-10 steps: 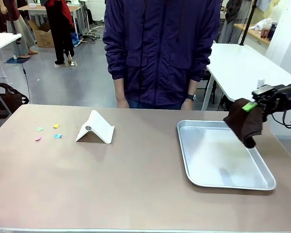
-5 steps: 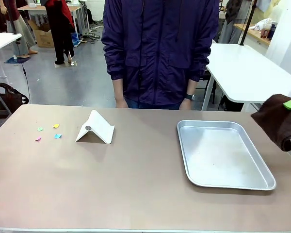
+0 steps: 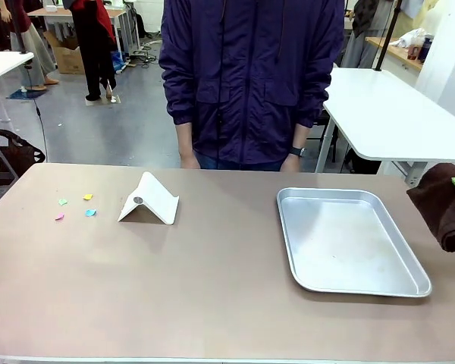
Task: Clean the surface of the table.
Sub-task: If a person points to the right, clean the right side of the table with your right hand, and if they point to the left, clean the left side with your left hand.
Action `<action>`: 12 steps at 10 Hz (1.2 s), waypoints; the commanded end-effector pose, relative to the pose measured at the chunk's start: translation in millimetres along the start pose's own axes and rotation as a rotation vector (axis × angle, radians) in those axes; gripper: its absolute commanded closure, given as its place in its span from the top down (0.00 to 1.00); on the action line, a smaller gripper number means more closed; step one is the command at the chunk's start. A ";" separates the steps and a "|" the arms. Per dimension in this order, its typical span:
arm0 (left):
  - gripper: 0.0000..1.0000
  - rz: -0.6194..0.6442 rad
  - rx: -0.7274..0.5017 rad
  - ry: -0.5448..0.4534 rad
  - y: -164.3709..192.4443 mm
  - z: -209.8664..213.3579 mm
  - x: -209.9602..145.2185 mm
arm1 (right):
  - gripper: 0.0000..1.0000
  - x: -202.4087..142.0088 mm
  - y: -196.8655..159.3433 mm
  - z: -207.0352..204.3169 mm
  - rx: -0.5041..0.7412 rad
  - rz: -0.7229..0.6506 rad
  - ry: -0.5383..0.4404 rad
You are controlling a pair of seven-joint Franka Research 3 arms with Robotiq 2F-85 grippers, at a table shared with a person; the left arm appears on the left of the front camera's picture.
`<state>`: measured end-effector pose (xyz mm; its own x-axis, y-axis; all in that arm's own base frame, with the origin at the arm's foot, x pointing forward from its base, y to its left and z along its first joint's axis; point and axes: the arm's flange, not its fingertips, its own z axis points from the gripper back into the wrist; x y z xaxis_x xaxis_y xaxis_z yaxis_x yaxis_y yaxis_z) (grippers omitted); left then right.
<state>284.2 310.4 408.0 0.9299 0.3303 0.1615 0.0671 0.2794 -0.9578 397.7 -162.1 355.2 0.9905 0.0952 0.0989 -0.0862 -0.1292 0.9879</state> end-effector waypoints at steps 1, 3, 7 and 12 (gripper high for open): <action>0.00 -0.002 -0.006 0.008 -3.9 0.4 -1.1 | 0.00 5.0 9.9 -6.9 -0.015 -0.011 0.020; 0.00 -0.002 -0.006 0.008 -3.9 0.4 -1.1 | 0.00 5.0 9.9 -6.9 -0.015 -0.011 0.020; 0.00 -0.002 -0.006 0.008 -3.9 0.4 -1.1 | 0.00 5.0 9.9 -6.9 -0.015 -0.011 0.020; 0.00 -0.002 -0.006 0.008 -3.9 0.4 -1.1 | 0.00 3.5 2.9 -5.9 -0.005 0.005 0.016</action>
<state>284.2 310.4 408.0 0.9300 0.3303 0.1615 0.0671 0.2794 -0.9578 400.3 -156.4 358.5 0.9884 0.1099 0.1046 -0.0906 -0.1252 0.9880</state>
